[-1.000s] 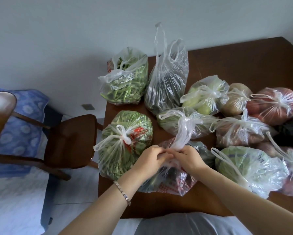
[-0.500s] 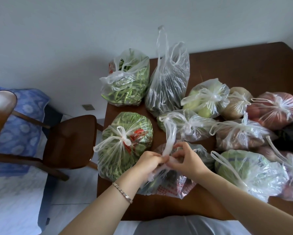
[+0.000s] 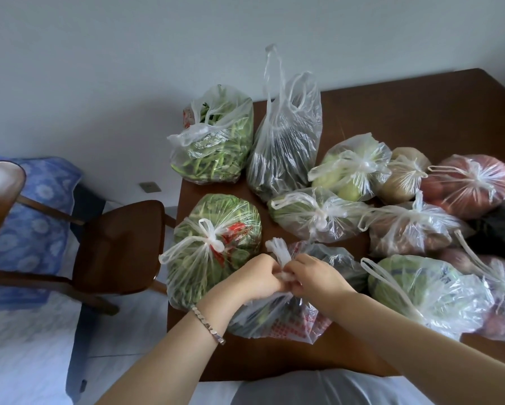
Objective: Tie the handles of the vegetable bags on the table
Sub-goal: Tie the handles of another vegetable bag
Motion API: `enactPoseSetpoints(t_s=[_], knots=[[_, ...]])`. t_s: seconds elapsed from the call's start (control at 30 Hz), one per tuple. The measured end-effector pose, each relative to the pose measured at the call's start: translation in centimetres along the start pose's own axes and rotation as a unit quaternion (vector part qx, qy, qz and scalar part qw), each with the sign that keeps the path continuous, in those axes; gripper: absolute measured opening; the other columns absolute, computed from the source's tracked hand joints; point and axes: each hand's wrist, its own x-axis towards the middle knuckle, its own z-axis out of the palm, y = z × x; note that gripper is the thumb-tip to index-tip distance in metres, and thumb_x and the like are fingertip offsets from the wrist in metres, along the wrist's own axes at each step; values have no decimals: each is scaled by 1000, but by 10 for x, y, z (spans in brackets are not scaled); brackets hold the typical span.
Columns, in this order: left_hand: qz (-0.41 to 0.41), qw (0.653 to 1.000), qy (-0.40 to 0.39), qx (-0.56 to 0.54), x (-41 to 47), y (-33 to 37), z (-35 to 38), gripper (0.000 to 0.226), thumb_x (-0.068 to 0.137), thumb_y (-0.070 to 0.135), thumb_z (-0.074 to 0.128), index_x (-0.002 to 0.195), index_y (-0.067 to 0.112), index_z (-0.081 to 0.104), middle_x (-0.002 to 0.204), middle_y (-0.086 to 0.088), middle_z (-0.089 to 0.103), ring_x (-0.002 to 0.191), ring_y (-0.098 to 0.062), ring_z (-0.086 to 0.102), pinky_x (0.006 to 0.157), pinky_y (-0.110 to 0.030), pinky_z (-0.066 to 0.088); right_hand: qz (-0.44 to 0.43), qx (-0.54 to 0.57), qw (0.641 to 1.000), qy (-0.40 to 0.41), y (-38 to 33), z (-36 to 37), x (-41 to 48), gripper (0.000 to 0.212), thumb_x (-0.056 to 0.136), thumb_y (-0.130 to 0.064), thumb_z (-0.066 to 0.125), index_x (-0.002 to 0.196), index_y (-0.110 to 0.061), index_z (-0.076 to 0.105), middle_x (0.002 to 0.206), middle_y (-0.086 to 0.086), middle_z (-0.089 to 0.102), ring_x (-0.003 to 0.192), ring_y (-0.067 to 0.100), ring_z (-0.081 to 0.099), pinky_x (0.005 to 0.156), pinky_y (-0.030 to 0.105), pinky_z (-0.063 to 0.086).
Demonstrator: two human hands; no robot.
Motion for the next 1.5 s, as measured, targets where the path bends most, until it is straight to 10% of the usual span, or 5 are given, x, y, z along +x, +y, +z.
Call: enactPoseSetpoints(t_s=[0.7,0.87,1.0,1.13,1.5], knots=[[126,962,225,-87,-5,-16,29,16,80,18,66,92,9,67,76,9,59,64,1,52,55,-3,40,78,338,935,75,9,-5,-9,20,73,-6,65,80,-21,53,70,-11,59,59,7,52,52,14,40],[170,951,219,-138,2,-20,33,11,76,15,72,82,8,65,73,3,62,68,-5,55,59,-11,42,119,593,789,-109,24,-23,-1,12,57,2,54,59,-10,53,53,-4,54,54,11,47,48,13,38],[107,970,128,-177,8,-21,24,19,78,25,73,93,13,72,78,9,65,75,-1,60,60,-7,43,3,374,926,-48,31,-5,-3,20,73,-1,73,83,-18,75,74,-15,65,63,-4,59,63,11,45],[78,976,31,-201,9,-23,17,14,83,24,68,90,13,72,59,17,60,54,6,51,52,-7,37,-112,193,966,132,32,14,-8,12,76,-24,68,83,-18,75,76,-9,65,74,3,58,70,6,43],[21,929,79,-361,14,-27,18,20,85,13,65,68,4,67,41,8,50,42,-6,40,44,-17,34,-217,-229,902,294,30,8,12,24,80,-32,50,63,-16,58,66,-2,56,71,19,45,66,29,36]])
